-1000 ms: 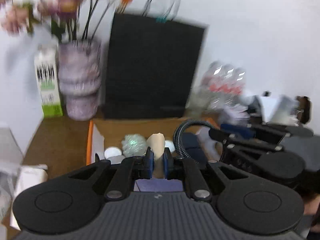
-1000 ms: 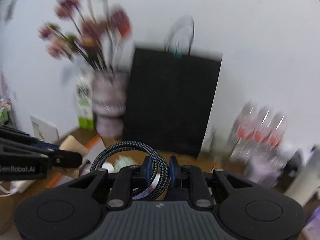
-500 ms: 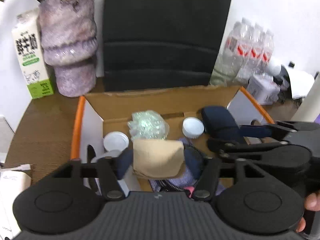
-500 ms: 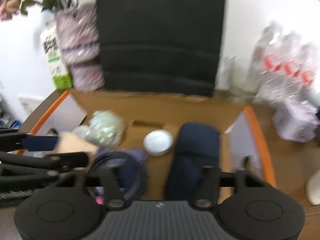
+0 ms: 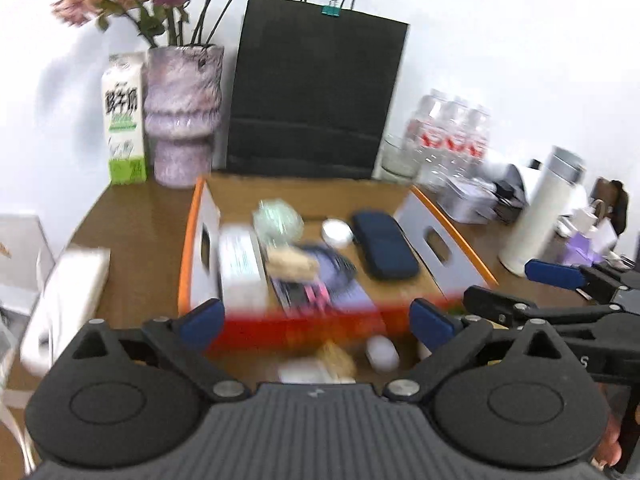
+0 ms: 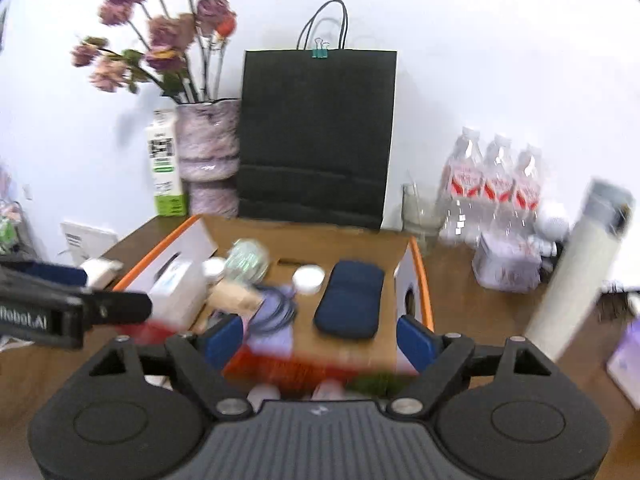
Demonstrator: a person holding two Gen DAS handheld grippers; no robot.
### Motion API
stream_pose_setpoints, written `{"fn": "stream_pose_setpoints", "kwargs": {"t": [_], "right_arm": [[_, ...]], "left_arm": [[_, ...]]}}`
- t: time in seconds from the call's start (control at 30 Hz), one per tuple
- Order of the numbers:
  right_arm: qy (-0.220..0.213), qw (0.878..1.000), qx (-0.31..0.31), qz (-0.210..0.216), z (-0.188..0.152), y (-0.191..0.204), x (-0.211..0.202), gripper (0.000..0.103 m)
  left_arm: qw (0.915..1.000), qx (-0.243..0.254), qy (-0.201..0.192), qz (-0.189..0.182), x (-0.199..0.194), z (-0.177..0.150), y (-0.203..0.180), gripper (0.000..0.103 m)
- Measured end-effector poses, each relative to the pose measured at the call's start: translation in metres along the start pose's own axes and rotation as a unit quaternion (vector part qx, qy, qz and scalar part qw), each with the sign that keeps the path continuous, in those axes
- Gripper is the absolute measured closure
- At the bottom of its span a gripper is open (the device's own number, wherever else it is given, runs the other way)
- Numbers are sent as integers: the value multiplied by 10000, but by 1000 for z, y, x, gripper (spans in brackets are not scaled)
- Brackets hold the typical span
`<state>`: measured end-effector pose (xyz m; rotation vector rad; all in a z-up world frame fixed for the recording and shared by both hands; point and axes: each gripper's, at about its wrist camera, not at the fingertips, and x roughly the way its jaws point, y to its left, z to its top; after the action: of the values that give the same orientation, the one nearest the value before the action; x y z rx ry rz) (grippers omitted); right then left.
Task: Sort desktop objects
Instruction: 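Move both tools back over the table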
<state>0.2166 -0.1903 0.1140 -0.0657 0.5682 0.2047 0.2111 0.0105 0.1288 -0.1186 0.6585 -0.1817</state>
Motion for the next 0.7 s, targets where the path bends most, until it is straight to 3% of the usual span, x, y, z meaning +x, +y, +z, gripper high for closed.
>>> {"fn": "stream_pose_setpoints", "kwargs": {"t": [0.13, 0.2, 0.33, 0.5, 0.7], "right_arm": [[179, 9996, 187, 96, -56, 7, -35, 17], [283, 9993, 245, 96, -85, 10, -47, 16], [443, 9989, 101, 76, -136, 21, -66, 16], [414, 9990, 141, -59, -170, 30, -81, 15], [234, 9994, 24, -234, -176, 38, -85, 11]], "left_arm": [[9996, -134, -155, 214, -36, -66, -15, 0], [9980, 62, -236, 583, -46, -99, -26, 0], [9962, 247, -98, 824, -56, -149, -36, 0], [9949, -49, -245, 979, -67, -172, -30, 0], [9948, -44, -100, 1017, -62, -176, -25, 0]]}}
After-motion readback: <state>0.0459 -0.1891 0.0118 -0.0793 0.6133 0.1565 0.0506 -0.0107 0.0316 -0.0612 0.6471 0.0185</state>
